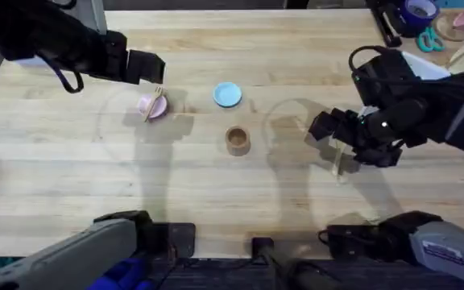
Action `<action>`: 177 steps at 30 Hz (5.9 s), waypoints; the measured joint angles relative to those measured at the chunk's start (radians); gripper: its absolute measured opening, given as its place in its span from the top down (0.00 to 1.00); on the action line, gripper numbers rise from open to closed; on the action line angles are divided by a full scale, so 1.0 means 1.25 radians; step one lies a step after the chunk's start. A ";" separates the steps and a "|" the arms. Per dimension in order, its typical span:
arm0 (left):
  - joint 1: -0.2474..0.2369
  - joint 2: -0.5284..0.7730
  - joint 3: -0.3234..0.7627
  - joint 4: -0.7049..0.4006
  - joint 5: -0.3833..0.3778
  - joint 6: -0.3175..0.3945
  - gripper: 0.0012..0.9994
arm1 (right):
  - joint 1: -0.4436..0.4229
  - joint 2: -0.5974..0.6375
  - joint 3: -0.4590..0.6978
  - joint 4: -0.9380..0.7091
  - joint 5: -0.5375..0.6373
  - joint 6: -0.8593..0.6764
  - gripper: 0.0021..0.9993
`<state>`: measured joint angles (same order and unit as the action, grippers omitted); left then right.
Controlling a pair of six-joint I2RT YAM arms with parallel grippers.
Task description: Pick up a utensil and set it on the pink plate, then put the other utensil in the container.
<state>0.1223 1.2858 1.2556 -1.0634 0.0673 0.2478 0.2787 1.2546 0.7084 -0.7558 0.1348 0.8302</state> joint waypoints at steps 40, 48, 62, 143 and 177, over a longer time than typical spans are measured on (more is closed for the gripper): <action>0.000 0.000 0.000 0.000 0.000 0.000 0.01 | -0.050 0.040 0.000 -0.066 -0.060 0.051 0.59; 0.000 0.000 0.000 0.000 0.000 0.000 0.01 | -0.051 0.040 0.000 -0.064 -0.064 0.051 0.84; 0.000 0.000 0.000 0.000 0.000 0.000 0.01 | -0.051 0.040 0.002 -0.063 -0.067 0.051 0.97; 0.000 0.000 0.000 0.000 0.000 0.000 0.01 | -0.053 0.058 0.259 0.037 -0.177 -0.475 0.97; 0.000 0.000 0.000 0.004 0.109 0.249 0.01 | -0.053 0.055 0.260 0.301 -0.817 -0.970 0.97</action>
<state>0.1223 1.2858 1.2556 -1.0589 0.2036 0.5588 0.2128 1.3231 1.0332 -0.3798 -0.8864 -0.3828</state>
